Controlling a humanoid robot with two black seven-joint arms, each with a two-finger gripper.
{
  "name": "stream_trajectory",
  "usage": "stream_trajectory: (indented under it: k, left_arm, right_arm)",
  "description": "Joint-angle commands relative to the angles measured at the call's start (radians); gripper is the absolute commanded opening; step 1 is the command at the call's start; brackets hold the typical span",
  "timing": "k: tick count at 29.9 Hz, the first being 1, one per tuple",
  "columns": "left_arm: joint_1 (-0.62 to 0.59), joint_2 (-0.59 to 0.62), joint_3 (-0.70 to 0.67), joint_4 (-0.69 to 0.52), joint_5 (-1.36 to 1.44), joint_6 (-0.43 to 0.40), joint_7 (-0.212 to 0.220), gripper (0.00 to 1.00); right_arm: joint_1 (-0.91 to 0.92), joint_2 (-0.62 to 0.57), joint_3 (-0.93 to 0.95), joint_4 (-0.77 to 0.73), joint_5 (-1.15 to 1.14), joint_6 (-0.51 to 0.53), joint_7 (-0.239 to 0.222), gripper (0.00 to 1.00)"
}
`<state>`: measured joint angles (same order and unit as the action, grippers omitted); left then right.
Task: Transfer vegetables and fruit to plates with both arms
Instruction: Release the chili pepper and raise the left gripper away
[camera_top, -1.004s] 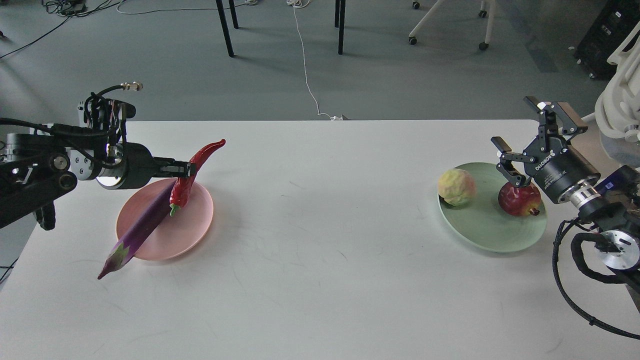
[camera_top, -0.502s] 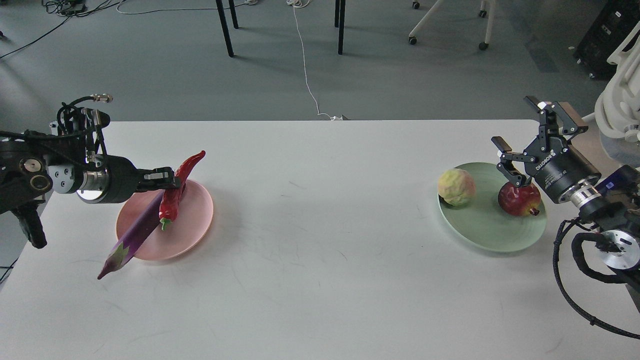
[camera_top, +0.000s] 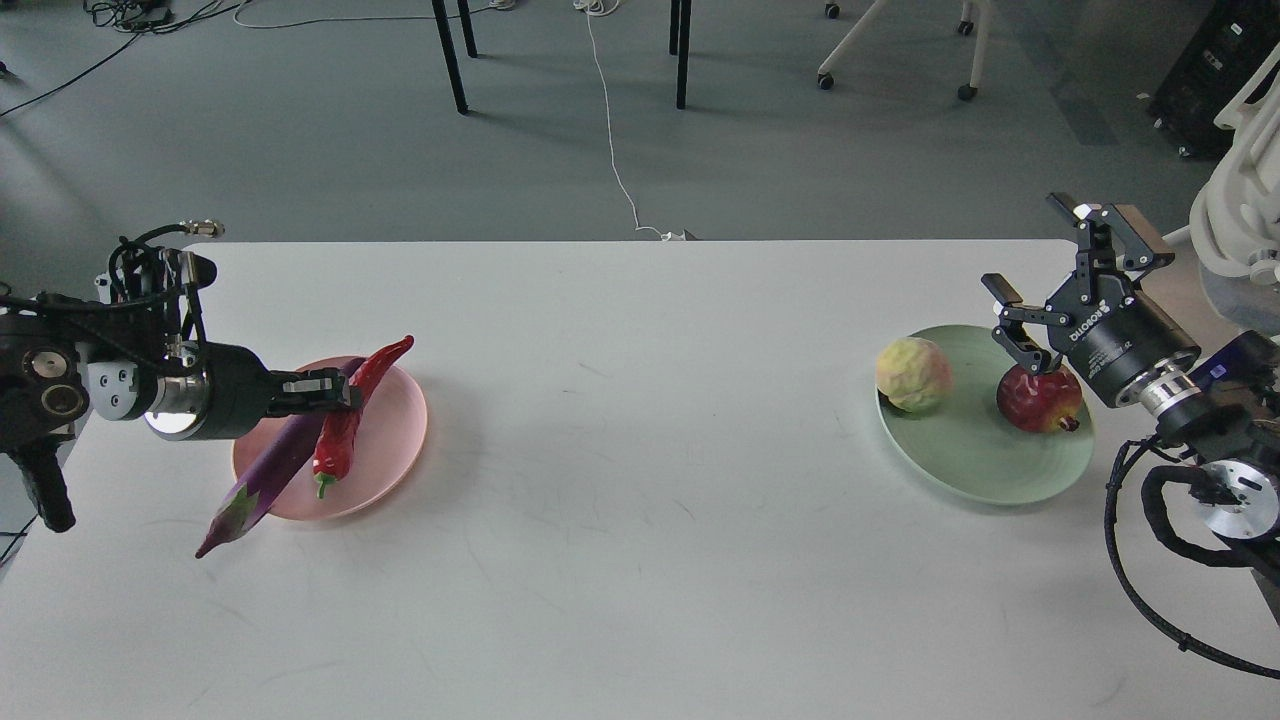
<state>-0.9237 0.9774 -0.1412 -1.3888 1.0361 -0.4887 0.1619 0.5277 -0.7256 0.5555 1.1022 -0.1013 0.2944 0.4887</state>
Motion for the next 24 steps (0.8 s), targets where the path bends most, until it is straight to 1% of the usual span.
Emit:
stream_trajectory:
  k: [1,7,9,10,12,13,17,18,19,20,21,23,24]
  left_arm:
    - [0.000,0.003,-0.001,0.004,0.001,0.000,-0.002,1.00]
    - [-0.003,0.003,-0.020,0.005,-0.010,0.000,-0.013,1.00]
    - [-0.001,-0.006,-0.066,0.007,-0.013,0.000,-0.019,1.00]
    - [-0.001,-0.015,-0.095,0.008,-0.016,0.000,-0.027,1.00]
    - [0.005,-0.049,-0.155,0.020,-0.066,0.000,-0.070,1.00]
    - [0.012,-0.074,-0.173,0.031,-0.111,0.000,-0.102,1.00]
    - [0.031,-0.167,-0.228,0.068,-0.350,0.000,-0.264,1.00]
    - [0.034,-0.192,-0.233,0.074,-0.391,0.025,-0.312,1.00]
    - [0.040,-0.216,-0.235,0.080,-0.416,0.077,-0.352,1.00]
    - [0.046,-0.241,-0.236,0.091,-0.436,0.138,-0.405,1.00]
    - [0.057,-0.259,-0.238,0.096,-0.447,0.197,-0.464,1.00]
    - [0.101,-0.295,-0.256,0.099,-0.452,0.309,-0.608,1.00]
    - [0.144,-0.321,-0.279,0.100,-0.452,0.376,-0.651,1.00]
  right_arm:
    - [0.000,-0.002,0.000,0.001,0.000,0.000,0.000,0.98]
    - [0.000,-0.002,0.000,0.001,0.000,0.000,0.000,0.98]
    - [0.000,-0.002,0.000,0.001,0.000,0.000,0.000,0.98]
    - [0.002,-0.002,0.000,0.001,0.000,0.000,0.000,0.98]
    - [0.003,-0.002,0.001,0.001,0.000,0.000,0.000,0.98]
    - [0.006,-0.002,0.001,0.001,0.000,0.000,0.000,0.98]
    - [0.018,0.000,0.001,0.001,0.000,-0.003,0.000,0.98]
    - [0.018,0.000,0.001,0.001,0.000,-0.003,0.000,0.98]
    - [0.020,-0.002,0.001,0.001,0.000,-0.005,0.000,0.98]
    - [0.020,0.000,0.003,0.001,0.000,-0.006,0.000,0.98]
    - [0.020,0.000,0.003,0.001,0.000,-0.009,0.000,0.98]
    - [0.020,0.000,0.007,0.005,0.002,-0.012,0.000,0.98]
    - [0.020,0.000,0.015,0.008,0.002,-0.023,0.000,0.98]
